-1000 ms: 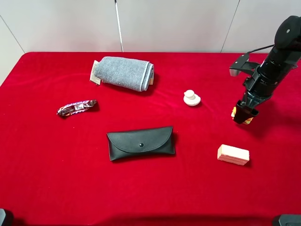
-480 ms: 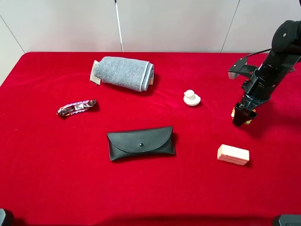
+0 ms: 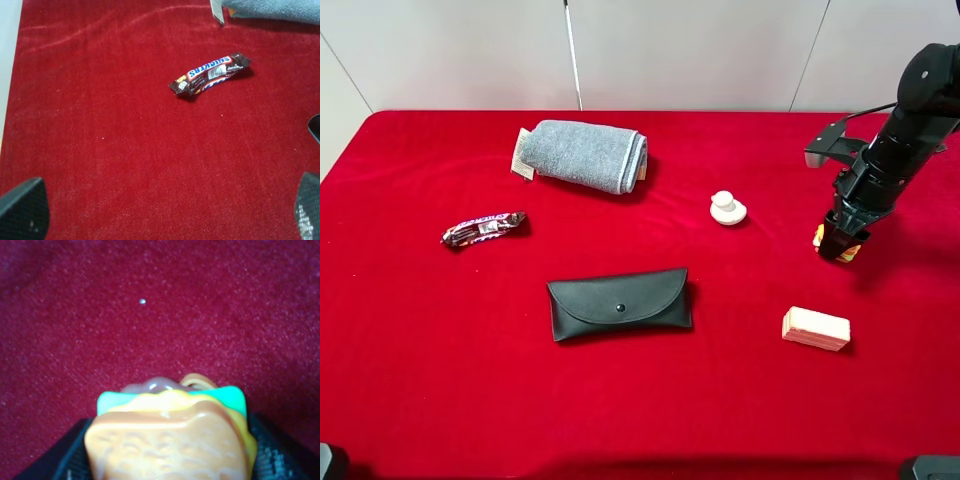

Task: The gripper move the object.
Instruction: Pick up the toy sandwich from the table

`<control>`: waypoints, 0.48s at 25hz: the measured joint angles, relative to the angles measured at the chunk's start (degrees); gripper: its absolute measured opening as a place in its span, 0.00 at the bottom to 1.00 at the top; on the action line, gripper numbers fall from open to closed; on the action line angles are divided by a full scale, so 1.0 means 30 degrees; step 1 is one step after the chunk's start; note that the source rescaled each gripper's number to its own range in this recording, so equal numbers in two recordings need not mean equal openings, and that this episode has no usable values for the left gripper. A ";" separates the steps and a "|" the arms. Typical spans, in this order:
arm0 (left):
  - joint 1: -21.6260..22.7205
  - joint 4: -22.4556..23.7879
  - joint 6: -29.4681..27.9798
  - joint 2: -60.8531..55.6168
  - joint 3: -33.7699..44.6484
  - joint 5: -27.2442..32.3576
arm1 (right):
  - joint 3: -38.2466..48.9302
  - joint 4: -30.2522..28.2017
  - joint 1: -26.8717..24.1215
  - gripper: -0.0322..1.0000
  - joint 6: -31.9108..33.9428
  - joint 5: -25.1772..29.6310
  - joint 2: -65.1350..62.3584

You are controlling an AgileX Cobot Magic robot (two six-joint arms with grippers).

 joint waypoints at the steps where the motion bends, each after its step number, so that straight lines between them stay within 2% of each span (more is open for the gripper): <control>1: 0.0000 0.0000 0.0000 0.0000 0.0000 0.0000 | 0.0000 0.0000 0.0000 0.03 0.0000 0.0018 0.0000; 12: 0.0000 0.0000 0.0000 0.0000 0.0000 0.0000 | 0.0000 0.0000 0.0000 0.03 0.0000 0.0305 0.0000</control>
